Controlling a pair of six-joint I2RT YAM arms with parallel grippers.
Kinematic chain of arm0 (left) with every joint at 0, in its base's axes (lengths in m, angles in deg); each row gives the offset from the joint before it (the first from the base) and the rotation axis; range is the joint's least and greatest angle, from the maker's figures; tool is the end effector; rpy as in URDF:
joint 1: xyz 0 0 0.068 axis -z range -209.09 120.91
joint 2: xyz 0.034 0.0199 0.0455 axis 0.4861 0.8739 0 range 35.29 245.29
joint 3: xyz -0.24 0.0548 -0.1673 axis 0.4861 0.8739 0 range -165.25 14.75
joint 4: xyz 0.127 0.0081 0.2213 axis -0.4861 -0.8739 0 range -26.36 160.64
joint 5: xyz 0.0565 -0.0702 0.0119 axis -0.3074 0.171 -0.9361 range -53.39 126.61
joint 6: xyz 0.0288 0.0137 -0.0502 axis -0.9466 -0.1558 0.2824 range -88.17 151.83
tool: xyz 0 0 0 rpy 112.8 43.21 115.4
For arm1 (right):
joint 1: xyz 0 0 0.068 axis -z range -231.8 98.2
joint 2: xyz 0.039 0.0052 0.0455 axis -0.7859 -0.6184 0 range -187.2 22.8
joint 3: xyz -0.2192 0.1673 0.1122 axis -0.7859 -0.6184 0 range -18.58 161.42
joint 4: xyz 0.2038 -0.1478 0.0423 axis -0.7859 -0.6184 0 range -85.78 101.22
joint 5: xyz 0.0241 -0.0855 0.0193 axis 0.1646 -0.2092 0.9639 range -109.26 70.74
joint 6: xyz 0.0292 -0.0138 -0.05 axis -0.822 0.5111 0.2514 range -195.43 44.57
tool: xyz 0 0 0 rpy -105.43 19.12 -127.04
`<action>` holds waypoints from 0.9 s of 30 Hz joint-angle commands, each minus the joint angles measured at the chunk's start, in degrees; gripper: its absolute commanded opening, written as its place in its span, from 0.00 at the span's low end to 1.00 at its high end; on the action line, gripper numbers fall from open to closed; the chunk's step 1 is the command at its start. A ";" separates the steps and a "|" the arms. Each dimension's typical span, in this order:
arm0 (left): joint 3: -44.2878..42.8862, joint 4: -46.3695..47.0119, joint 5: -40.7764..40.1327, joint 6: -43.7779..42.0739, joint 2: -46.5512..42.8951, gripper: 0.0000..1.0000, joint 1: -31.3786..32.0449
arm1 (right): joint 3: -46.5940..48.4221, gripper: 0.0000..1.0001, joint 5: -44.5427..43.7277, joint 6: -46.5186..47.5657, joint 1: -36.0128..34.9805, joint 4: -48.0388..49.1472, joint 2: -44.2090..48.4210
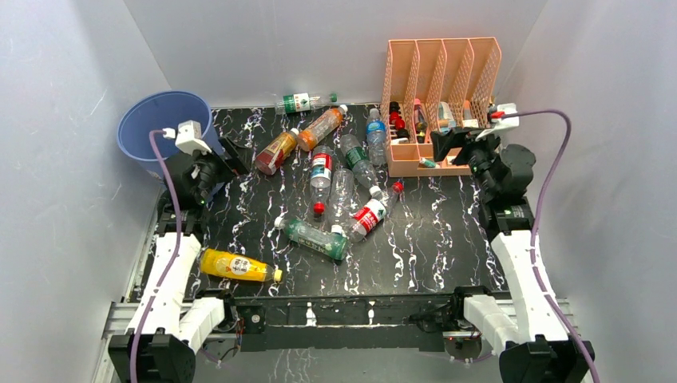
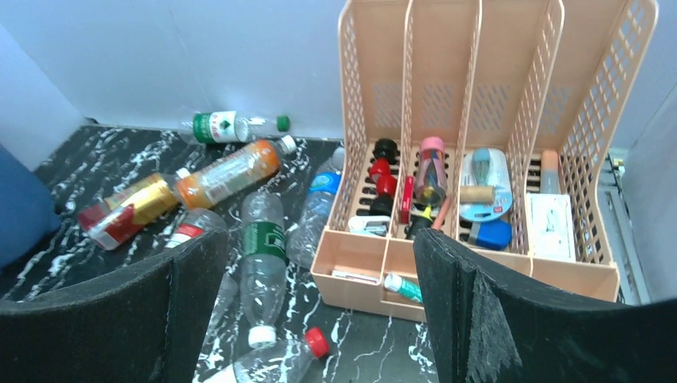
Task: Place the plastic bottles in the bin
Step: Pick up the plastic bottle at the center of the board.
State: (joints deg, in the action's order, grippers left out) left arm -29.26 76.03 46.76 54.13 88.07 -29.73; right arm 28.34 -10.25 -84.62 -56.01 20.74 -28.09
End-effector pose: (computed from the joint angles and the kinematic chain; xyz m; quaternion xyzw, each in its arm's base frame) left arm 0.2064 -0.0053 0.3603 -0.0846 0.7224 -0.1916 0.6590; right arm 0.1948 0.0211 0.3929 -0.0290 0.6719 0.1386 0.7270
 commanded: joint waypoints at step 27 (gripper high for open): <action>-1.09 -21.27 20.41 26.93 -1.29 0.98 11.43 | -2.07 0.98 11.80 -0.56 -0.18 -26.84 0.85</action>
State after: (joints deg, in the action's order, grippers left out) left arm -29.48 57.71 72.13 77.59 89.27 -25.71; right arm 27.48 -5.02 -84.75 -56.01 -4.59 -24.44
